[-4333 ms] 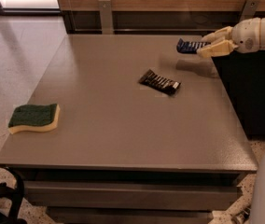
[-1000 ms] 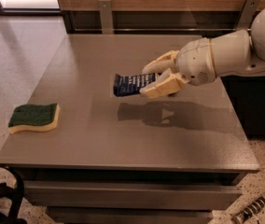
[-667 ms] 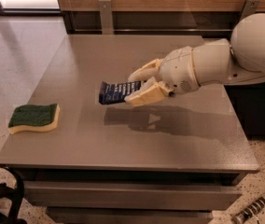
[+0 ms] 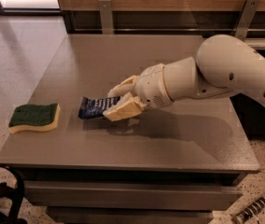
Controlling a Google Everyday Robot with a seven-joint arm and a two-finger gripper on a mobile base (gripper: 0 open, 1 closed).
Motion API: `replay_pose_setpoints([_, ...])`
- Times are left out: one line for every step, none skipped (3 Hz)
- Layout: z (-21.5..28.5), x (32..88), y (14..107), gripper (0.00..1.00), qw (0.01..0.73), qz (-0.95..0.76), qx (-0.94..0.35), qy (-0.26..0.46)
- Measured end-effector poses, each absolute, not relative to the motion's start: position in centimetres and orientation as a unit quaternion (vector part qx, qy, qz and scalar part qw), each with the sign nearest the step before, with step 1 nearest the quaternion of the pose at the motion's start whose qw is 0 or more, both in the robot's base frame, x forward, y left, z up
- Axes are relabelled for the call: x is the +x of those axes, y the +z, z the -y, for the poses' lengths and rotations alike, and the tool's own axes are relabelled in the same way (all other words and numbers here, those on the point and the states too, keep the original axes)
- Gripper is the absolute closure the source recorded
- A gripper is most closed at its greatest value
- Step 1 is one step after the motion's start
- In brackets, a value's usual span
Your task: Move rxbar blueberry near sponge
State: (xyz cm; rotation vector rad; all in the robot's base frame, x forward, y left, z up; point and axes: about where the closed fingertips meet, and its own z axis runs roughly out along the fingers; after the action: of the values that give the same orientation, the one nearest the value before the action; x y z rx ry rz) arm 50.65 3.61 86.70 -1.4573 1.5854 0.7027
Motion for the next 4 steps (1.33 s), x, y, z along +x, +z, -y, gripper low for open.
replay_pose_setpoints([-5.5, 49.9, 85.4, 1.0, 0.424, -0.645, -0.566, 0.29])
replay_pose_setpoints([-7.2, 49.6, 84.7, 1.0, 0.435, -0.65, -0.549, 0.295])
replay_pose_setpoints([-7.4, 49.7, 84.8, 0.83, 0.438, -0.649, -0.548, 0.293])
replay_pose_setpoints([-7.6, 49.6, 84.8, 0.6, 0.438, -0.648, -0.549, 0.293])
